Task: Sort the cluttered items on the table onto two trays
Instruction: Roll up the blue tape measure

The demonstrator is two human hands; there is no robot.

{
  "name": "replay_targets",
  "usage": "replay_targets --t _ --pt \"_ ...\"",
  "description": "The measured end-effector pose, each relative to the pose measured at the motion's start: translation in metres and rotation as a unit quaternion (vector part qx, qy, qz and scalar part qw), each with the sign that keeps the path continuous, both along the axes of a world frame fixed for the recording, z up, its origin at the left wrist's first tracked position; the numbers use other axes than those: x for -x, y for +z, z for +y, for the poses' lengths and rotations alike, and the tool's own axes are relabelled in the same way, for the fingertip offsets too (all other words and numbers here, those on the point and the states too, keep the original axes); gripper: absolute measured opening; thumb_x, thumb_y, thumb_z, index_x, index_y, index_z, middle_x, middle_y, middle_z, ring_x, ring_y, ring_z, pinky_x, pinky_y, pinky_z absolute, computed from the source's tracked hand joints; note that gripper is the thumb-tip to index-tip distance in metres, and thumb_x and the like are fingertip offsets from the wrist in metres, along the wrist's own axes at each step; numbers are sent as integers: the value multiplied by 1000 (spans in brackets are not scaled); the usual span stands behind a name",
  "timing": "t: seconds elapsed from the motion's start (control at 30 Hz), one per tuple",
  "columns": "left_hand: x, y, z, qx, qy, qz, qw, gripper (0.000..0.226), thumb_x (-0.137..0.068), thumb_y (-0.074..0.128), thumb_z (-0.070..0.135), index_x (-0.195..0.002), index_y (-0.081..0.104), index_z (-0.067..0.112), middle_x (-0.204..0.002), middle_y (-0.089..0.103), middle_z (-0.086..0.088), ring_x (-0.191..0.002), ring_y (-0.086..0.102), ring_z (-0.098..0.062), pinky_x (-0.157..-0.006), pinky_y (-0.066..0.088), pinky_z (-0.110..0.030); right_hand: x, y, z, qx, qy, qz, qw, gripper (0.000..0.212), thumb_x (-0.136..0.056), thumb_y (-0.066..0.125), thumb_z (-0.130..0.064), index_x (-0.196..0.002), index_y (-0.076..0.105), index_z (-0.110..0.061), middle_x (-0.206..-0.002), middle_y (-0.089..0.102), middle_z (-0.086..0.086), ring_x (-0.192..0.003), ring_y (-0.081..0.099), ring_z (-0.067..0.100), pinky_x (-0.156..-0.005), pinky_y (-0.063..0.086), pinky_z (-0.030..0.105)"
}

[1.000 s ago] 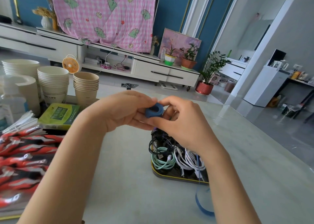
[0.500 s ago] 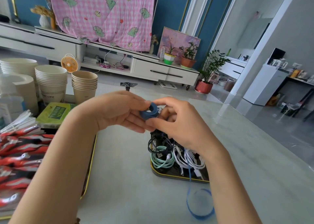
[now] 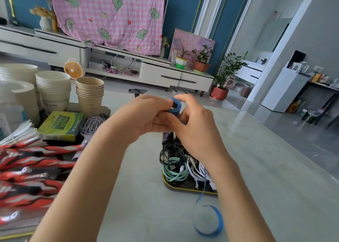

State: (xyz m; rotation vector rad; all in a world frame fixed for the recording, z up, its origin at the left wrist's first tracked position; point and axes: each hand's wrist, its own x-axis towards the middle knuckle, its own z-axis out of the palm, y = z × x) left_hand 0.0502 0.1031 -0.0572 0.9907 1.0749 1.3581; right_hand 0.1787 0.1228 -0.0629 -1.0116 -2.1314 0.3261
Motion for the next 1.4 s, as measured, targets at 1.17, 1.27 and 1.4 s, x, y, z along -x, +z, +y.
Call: replay_targets --t 1.17,1.27,1.4 --pt "11 3 -7 14 -20 85 996 30 -97 43 30 -99 62 7 -87 71 -14 -69 67 -20 -70 58 -33 -3 4 -1 14 21 45 999 27 -73 75 -38 -88 58 -22 -47 52 -8 -44 45 5 -48 36 23" --pt "2 2 -2 10 15 41 999 31 -97 46 26 -111 59 2 -103 69 -21 -76 66 -24 -70 58 -34 1 0 0 -48 -36 63 996 30 -76 72 -40 -86 53 -20 -49 51 -8 -48 46 6 -52 40 29" --pt "10 2 -4 16 7 53 998 26 -97 46 22 -108 59 2 -97 70 -20 -70 68 -22 -67 58 -32 2 1 1 -12 -9 64 998 34 -76 73 -37 -99 53 -22 -50 51 -8 -48 47 5 -53 40 26"
